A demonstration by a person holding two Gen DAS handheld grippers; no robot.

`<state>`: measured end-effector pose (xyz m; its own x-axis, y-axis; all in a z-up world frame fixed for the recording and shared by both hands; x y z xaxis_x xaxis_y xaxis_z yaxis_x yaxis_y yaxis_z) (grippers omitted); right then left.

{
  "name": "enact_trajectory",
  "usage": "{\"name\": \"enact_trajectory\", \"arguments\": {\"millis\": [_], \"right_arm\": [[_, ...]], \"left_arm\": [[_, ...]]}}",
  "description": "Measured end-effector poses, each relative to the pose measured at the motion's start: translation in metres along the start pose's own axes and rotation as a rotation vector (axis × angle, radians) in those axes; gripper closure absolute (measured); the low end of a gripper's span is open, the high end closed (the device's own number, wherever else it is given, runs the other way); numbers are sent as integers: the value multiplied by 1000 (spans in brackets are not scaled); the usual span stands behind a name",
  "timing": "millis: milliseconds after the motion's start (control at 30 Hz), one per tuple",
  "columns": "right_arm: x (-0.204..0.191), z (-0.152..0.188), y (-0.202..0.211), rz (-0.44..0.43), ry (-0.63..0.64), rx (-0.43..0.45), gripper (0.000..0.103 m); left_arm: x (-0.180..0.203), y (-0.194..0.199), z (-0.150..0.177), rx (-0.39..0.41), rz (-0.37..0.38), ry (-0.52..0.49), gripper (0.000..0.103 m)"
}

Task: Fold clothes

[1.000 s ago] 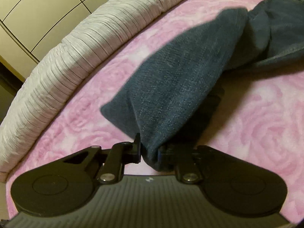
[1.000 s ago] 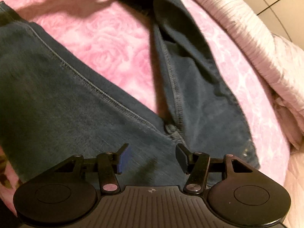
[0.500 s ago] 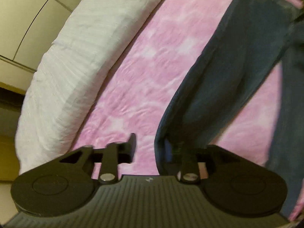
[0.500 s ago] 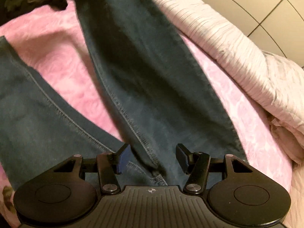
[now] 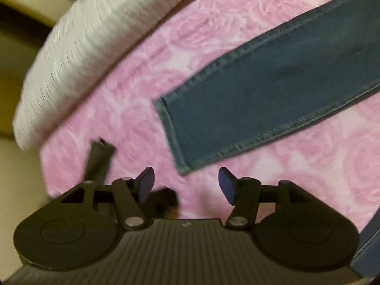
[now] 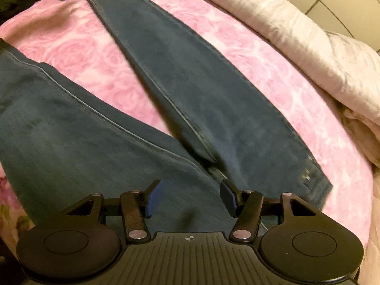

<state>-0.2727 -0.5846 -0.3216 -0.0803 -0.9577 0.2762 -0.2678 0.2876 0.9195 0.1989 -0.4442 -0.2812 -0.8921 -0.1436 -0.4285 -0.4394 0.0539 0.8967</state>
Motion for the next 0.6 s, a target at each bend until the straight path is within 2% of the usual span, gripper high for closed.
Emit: {"name": "enact_trajectory", "arguments": {"millis": [67,133,167,267,367,400,500,567,600], "right_arm": [[-8,-16,-4,-17,13,16,46],[-15,-35,-8,-25,32,35,46],[-18,-44,-11,-23,45,48,46],[-25,-67,-24,-17,77,74,45],[-31,-82,-42,-5,106,85,45],[-33,-85,-49,1,115,89,45],[-38,-92,-71,38,133,78,46],[-42,-95,-84,51,174,73,46],[-45,-96,-90,58,198,73,46]], "left_arm": [[7,-12,9,5,17,13,46],[9,-28,8,36,-27,-33,46],[14,-36,8,66,-68,-100,46],[39,-57,16,138,-215,-410,46],[61,-79,23,197,-267,-620,50],[62,-84,22,209,-282,-646,52],[67,-100,21,244,-325,-724,64],[67,-108,19,238,-302,-732,92],[67,-109,18,234,-294,-731,92]]}}
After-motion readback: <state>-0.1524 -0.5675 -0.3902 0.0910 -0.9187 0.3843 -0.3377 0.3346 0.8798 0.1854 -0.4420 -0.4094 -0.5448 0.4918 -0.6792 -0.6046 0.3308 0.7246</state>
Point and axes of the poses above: each gripper's, at about its wrist camera, not at the fingertips, and y roughly against the way its jaws point, x to its right, z to its underside, the point moved 7 cm from there along -y, roughly the way its jaws point, and after that the axes turned 4 degrees about -x, right-handed, at the moved point
